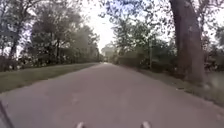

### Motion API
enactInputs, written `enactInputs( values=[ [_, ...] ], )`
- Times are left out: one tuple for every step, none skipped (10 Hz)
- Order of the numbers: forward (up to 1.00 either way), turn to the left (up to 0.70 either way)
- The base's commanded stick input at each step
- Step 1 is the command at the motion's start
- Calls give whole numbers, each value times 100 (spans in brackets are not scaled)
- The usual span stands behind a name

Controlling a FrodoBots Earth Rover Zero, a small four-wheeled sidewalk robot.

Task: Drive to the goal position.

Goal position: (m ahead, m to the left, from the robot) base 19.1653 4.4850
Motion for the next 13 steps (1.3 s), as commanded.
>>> enactInputs(
  values=[
    [100,0],
    [100,0],
    [100,0],
    [100,0],
    [100,0],
    [100,0],
    [100,3],
    [100,16],
    [100,16],
    [100,0],
    [100,0],
    [100,0],
    [100,0]
  ],
)
